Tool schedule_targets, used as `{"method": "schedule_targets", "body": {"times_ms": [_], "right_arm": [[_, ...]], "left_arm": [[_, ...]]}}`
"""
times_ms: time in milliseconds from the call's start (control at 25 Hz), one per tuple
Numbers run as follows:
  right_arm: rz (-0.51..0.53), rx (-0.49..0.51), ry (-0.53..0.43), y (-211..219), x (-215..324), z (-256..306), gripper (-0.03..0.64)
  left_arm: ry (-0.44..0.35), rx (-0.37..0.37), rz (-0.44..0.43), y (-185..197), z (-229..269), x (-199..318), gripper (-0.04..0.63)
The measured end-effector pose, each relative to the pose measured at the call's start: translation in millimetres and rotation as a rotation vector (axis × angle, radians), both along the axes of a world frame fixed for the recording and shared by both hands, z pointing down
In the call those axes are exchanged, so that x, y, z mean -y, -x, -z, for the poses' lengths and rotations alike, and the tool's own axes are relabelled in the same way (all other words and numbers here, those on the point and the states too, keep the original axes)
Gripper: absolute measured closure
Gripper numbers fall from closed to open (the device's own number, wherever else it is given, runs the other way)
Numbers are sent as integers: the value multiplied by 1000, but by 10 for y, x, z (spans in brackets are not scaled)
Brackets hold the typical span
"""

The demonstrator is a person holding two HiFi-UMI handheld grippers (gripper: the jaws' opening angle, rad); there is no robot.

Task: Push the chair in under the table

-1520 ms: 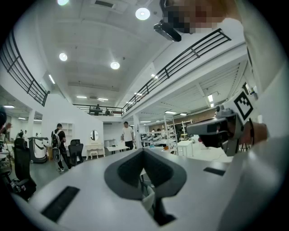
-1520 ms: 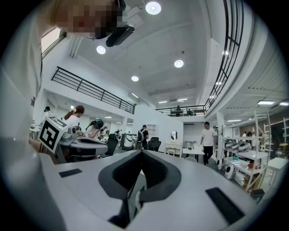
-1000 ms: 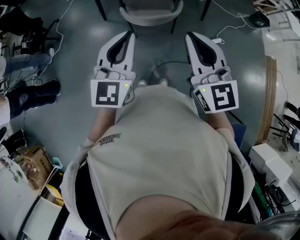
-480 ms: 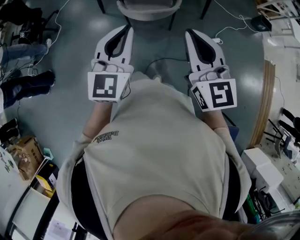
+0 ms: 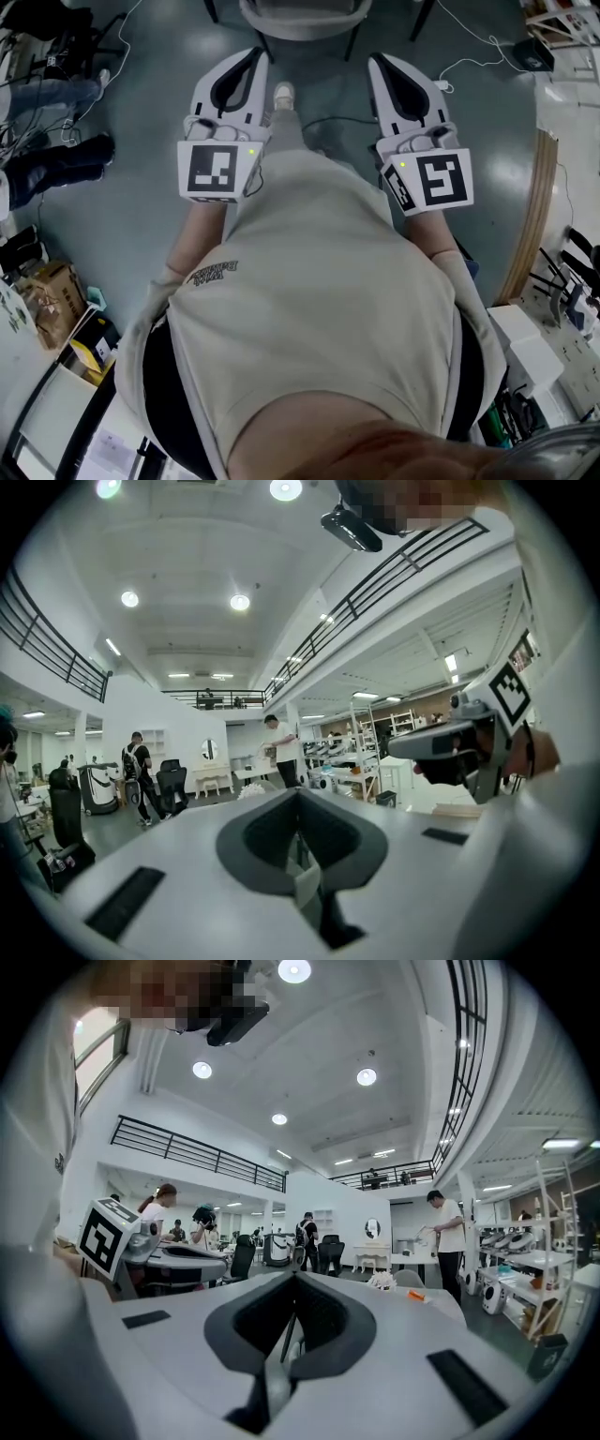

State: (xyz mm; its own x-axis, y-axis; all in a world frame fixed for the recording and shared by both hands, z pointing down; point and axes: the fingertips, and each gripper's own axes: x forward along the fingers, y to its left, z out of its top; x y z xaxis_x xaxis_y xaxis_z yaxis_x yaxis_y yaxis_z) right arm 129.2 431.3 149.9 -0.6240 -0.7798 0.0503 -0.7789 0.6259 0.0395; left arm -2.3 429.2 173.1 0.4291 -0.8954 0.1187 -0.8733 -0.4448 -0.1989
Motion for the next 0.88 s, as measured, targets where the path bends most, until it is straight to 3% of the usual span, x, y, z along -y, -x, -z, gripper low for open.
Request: {"method": "schedule_targets", "body": {"times_ms": [280, 600, 760, 880], "right_arm": [[-31, -23, 15, 66, 287, -149, 607], [-60, -40, 27, -16, 757, -216, 607], [-65, -50, 45, 7, 1059, -281, 607], [-68, -54, 70, 16, 1305, -331, 607]], "left_arm": [[14, -26, -37, -10, -181, 335, 585], [27, 16, -28, -145, -291, 854, 584], [41, -42, 14, -31, -284, 1145, 585], [39, -46, 11, 15, -277, 1362, 584]]}}
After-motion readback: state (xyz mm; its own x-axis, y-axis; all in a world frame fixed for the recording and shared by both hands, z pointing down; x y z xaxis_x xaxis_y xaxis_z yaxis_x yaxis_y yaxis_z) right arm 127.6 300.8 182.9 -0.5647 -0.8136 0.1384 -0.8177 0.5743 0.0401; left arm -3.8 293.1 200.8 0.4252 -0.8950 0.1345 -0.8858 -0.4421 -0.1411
